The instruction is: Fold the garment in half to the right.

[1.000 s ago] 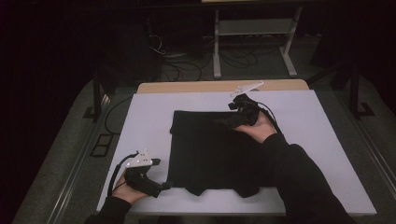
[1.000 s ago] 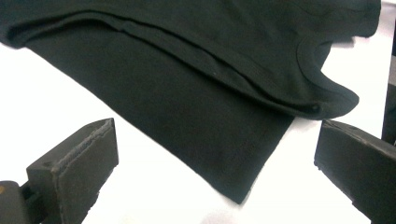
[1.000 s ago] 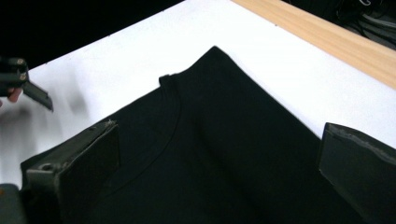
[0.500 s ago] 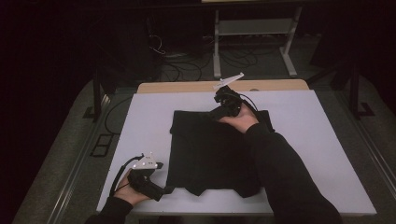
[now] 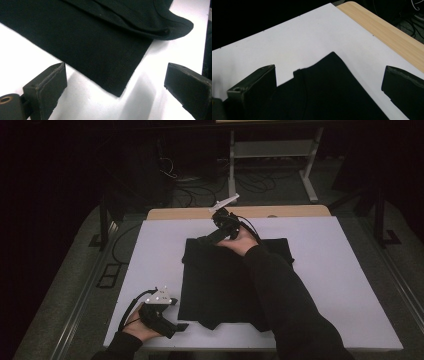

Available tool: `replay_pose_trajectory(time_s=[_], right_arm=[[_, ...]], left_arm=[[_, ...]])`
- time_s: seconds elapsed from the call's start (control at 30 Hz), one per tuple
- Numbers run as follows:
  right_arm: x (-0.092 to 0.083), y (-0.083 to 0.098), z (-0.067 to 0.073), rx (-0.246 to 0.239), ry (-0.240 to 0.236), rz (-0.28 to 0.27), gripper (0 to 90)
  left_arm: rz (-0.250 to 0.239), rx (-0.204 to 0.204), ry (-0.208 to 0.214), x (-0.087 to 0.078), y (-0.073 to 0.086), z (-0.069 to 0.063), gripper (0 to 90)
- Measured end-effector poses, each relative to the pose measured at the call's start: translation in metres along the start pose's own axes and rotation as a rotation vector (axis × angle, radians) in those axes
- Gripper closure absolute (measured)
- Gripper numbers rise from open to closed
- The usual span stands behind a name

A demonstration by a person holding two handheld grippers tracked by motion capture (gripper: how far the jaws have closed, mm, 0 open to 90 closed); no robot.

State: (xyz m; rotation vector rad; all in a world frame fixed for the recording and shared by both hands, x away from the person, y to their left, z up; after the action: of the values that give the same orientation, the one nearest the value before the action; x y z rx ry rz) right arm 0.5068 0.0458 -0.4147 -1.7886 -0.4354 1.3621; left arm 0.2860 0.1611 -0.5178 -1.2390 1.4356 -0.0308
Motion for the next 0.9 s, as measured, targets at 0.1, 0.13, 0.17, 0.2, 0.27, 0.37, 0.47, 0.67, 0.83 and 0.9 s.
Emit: replay_pose_trajectory(time_s=[0.1,0.13,0.17,0.2,0.27,0.37,0.47,0.67,0.83,0.9], right_arm=[[0.009,-0.005,0.000,0.000,-0.004,0.006,0.0],[0.012,-0.006,0.000,0.000,-0.004,0.007,0.0],[0.015,-0.007,0.000,-0.002,-0.009,0.011,0.0],[0.019,-0.009,0.001,-0.005,-0.009,0.012,0.0],[0.024,-0.011,0.000,-0.003,-0.011,0.014,0.0],[0.033,-0.012,0.000,-0.006,-0.010,0.028,0.0],[0.045,-0.010,0.000,-0.027,-0.011,0.052,0.0],[0.062,-0.009,0.002,-0.030,-0.026,0.062,0.0],[0.071,-0.007,0.000,-0.016,-0.030,0.068,0.0],[0.076,-0.006,-0.003,-0.010,-0.028,0.070,0.0]], left_arm=[[-0.004,-0.009,0.004,0.001,0.001,-0.001,4.4],[-0.002,-0.007,0.002,0.001,0.001,-0.001,4.8],[-0.002,-0.006,0.001,0.002,0.001,-0.001,5.2],[-0.002,-0.002,0.000,0.002,0.001,-0.001,5.4],[-0.002,0.000,0.001,0.002,0.001,-0.002,6.5],[-0.001,0.008,0.002,0.002,0.001,-0.002,7.0],[-0.001,0.030,-0.004,0.002,0.001,-0.002,11.7],[-0.003,0.064,-0.025,0.002,0.002,-0.002,16.5],[-0.010,0.087,-0.044,0.003,0.001,-0.002,23.0],[-0.013,0.094,-0.052,0.003,0.001,-0.001,24.7]])
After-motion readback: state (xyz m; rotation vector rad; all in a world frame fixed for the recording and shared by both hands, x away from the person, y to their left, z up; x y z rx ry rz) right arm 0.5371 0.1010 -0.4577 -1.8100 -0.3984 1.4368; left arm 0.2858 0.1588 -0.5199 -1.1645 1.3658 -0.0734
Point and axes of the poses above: each handheld gripper's, and its own axes: x roughly forward along the jaws, y roughly out of its underside, z roughly to its left, the point moved 10 cm from there along x, roughly forward along the jaws, and after that the axes turned 15 degrees about -x, right-handed, at the moved point
